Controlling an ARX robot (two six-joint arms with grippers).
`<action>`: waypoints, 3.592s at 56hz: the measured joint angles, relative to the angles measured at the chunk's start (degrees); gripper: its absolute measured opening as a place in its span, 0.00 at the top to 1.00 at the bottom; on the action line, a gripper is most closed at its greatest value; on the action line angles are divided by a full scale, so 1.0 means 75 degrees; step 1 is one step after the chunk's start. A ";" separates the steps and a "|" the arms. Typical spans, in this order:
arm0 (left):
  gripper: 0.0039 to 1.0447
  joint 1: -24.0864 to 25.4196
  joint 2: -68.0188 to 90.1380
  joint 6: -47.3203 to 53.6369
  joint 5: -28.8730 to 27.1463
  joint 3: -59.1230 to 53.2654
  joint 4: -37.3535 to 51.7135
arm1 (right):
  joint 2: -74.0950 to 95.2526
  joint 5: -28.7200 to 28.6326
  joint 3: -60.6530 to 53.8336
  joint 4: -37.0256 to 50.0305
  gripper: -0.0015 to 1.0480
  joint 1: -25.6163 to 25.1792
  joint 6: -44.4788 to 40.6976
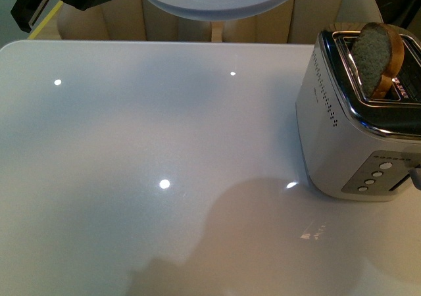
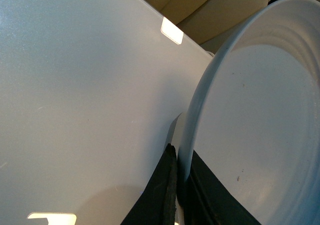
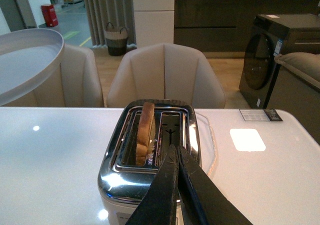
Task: Left arm holds plate, right arm toasts bread
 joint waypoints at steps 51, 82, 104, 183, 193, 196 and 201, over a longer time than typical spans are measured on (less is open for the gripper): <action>0.97 0.0000 -0.0015 -0.0003 0.0000 0.0000 0.0000 | -0.2127 0.0003 0.0003 -0.2177 0.67 0.0000 0.0020; 0.97 0.0000 -0.0015 -0.0003 0.0003 0.0000 0.0000 | -0.2133 0.0003 0.0003 -0.2177 0.09 0.0000 0.0026; 0.97 0.0061 -0.0015 0.0198 -0.0542 0.0469 -0.1437 | -0.2136 0.0003 0.0003 -0.2177 0.09 0.0000 0.0026; 0.97 0.4424 0.4739 0.2926 0.0982 0.0335 0.1475 | -0.2139 0.0003 0.0003 -0.2177 0.09 0.0000 0.0026; 0.97 0.4366 0.5056 0.2935 0.0833 0.0338 0.1705 | -0.2139 0.0003 0.0003 -0.2177 0.09 0.0000 0.0026; 0.97 0.4366 0.5141 0.2923 0.0836 0.0341 0.1737 | -0.2139 0.0003 0.0003 -0.2177 0.09 0.0000 0.0026; 0.97 0.4360 0.5272 0.2894 0.0842 0.0341 0.1807 | -0.2139 0.0003 0.0003 -0.2177 0.09 0.0000 0.0026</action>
